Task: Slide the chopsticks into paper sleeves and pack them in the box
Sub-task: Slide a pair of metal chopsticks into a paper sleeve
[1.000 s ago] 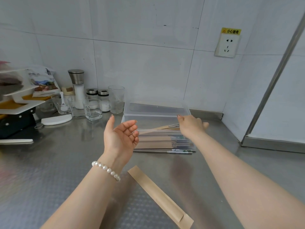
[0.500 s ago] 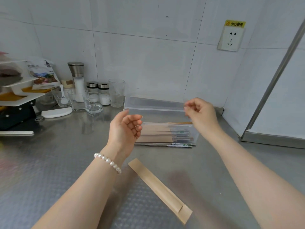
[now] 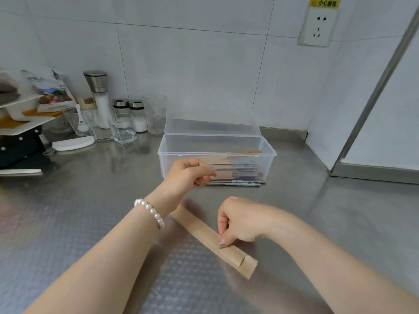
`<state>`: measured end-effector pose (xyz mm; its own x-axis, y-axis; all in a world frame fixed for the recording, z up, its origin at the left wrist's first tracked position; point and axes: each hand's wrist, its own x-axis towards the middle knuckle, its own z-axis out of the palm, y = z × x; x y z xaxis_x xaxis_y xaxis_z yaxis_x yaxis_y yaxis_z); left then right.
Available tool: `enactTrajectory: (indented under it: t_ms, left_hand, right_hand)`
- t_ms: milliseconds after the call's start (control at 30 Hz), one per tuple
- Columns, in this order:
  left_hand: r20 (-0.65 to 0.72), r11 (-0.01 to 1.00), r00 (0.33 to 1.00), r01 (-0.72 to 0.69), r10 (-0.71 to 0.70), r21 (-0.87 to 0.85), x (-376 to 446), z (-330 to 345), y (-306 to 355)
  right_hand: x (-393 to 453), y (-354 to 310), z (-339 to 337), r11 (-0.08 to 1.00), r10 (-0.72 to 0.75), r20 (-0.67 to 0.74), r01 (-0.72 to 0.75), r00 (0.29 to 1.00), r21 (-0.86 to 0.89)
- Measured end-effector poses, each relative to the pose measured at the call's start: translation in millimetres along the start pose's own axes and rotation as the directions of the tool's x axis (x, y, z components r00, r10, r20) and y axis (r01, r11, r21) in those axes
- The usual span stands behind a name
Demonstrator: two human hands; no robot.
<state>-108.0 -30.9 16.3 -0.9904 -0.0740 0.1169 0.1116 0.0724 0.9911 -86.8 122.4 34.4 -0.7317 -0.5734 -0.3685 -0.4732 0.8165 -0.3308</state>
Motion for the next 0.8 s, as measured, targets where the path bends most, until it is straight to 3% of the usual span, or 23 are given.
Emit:
enactTrajectory:
  t_ms: [300, 367, 433, 600, 800]
  left_hand:
    - [0.145, 0.974, 0.988, -0.081, 0.051, 0.209, -5, 6, -1]
    - [0.204, 0.923, 0.976, -0.145, 0.074, 0.358, -6, 8, -4]
    - [0.253, 0.800, 0.961, -0.239, 0.113, 0.550, -10, 11, -7]
    - [0.298, 0.704, 0.947, -0.293, 0.120, 0.647, -15, 18, -5]
    - [0.223, 0.675, 0.968, -0.238, 0.110, 0.698, -11, 12, -4]
  right_hand:
    - [2, 12, 5, 0.984, 0.000, -0.027, 0.004, 1.000, 0.176]
    - [2, 19, -1, 0.971, 0.006, -0.073, 0.012, 0.997, 0.240]
    - [2, 29, -8, 0.942, 0.019, -0.133, 0.027, 0.991, 0.335]
    - [3, 54, -19, 0.752, 0.091, -0.212, 0.073, 0.973, 0.655]
    - [-4, 67, -30, 0.601, 0.142, -0.240, 0.109, 0.960, 0.791]
